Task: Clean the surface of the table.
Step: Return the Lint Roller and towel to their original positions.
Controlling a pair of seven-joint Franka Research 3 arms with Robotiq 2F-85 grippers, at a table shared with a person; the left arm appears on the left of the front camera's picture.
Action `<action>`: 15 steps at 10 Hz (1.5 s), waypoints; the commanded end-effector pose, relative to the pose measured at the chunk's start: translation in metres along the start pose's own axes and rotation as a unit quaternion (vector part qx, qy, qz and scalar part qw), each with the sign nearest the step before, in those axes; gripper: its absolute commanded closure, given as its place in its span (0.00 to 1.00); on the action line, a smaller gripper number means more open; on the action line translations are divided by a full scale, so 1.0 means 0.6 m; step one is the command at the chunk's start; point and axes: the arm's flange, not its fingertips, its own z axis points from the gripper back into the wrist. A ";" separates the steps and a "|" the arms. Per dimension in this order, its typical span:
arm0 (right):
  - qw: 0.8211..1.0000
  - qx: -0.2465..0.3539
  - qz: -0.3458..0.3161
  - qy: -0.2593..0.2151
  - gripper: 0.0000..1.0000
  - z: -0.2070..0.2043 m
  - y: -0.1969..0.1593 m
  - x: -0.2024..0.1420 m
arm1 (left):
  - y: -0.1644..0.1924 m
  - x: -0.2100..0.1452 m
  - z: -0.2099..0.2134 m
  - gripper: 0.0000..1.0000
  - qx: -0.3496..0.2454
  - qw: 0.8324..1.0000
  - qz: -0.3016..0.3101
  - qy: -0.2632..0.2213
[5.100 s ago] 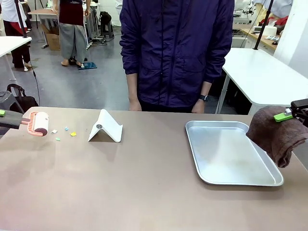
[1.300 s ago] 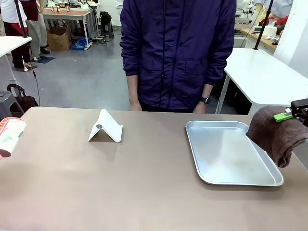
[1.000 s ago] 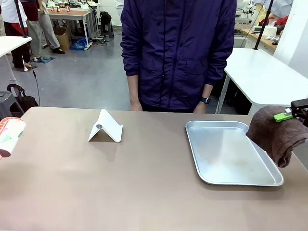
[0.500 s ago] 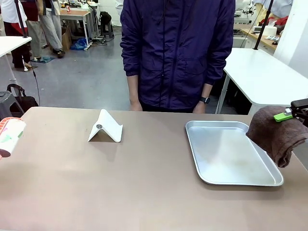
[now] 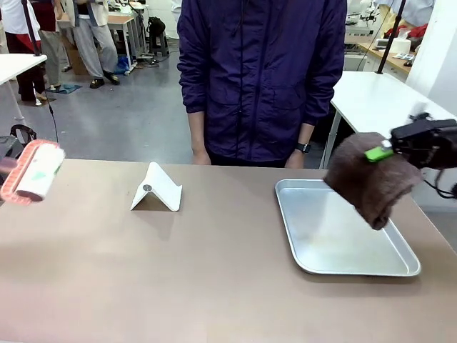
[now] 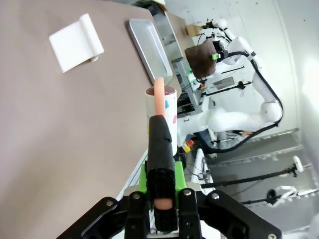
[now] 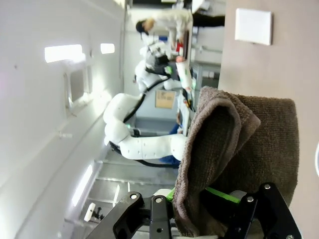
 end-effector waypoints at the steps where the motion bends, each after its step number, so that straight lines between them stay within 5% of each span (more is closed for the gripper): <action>1: 1.000 -0.009 0.008 0.004 1.00 -0.069 0.010 0.043 | -0.078 0.026 -0.054 0.78 0.031 0.999 0.007 -0.004; 2: 1.000 -0.011 0.017 -0.014 1.00 -0.123 0.024 0.064 | -0.118 0.059 -0.083 0.78 0.026 0.997 0.034 -0.068; 5: 0.994 -0.023 0.035 -0.099 1.00 -0.271 0.044 0.100 | -0.190 0.142 -0.201 0.78 0.058 0.993 0.079 -0.059; 7: 0.984 -0.052 0.027 -0.166 1.00 -0.327 0.017 0.107 | -0.212 0.199 -0.275 0.78 0.096 0.991 0.089 -0.010; 11: 0.982 -0.118 -0.024 -0.147 1.00 -0.389 -0.114 0.089 | -0.181 0.259 -0.410 0.78 0.212 0.971 0.108 0.007; 15: 0.980 -0.148 -0.029 -0.131 1.00 -0.396 -0.181 0.094 | -0.122 0.276 -0.483 0.78 0.233 0.965 0.104 0.066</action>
